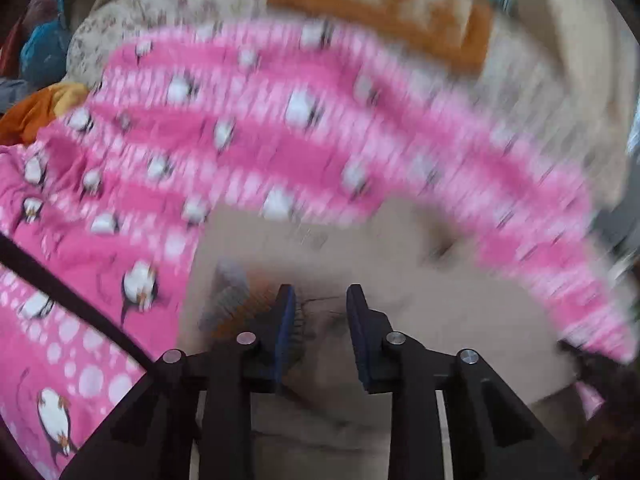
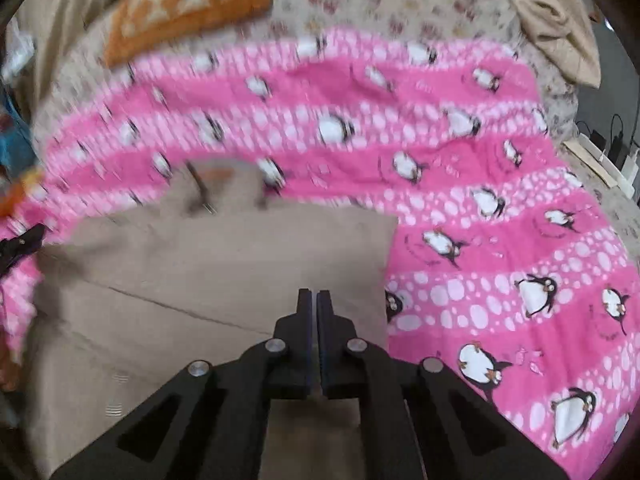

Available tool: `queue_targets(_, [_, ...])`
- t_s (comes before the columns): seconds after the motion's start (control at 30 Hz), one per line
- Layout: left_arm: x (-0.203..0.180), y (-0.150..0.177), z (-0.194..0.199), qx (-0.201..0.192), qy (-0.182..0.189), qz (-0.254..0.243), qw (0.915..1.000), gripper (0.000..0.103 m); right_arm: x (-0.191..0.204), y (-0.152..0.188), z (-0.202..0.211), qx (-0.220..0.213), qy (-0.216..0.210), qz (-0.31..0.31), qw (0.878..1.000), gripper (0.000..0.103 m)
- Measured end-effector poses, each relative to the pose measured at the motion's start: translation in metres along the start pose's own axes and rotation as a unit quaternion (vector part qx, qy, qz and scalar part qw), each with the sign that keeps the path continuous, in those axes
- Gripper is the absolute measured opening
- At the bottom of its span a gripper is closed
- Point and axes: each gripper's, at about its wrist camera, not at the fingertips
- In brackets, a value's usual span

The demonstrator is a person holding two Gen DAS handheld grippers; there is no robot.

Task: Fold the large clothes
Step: 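Lay the cuff on the jacket and open the left tool, then grasp the jacket's ribbed hem with both tools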

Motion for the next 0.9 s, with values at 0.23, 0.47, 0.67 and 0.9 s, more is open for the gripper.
queue_targets(0.23, [0.005, -0.008, 0.002, -0.011, -0.008, 0.038, 0.9992, 0.000, -0.019, -0.023, 0.003, 0.006, -0.010, -0.033, 0.999, 0.000])
queue_targets(0.47, [-0.001, -0.027, -0.052, 0.038, -0.024, 0.039, 0.9982, 0.000, -0.023, -0.093, -0.048, 0.020, 0.012, -0.064, 0.998, 0.000])
queue_targets(0.67, [0.000, -0.023, -0.064, 0.044, -0.022, 0.031, 0.9983, 0.000, -0.029, -0.061, -0.111, 0.066, 0.006, -0.036, 0.997, 0.000])
queue_targets(0.9, [-0.003, -0.025, -0.068, 0.044, 0.026, 0.026, 0.9984, 0.031, -0.037, -0.063, -0.096, 0.055, -0.008, -0.052, 0.997, 0.000])
Point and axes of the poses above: each gripper's, at about its wrist camera, not at the fingertips, and z roughly against the way its jaws point, x to its left, y to its underside
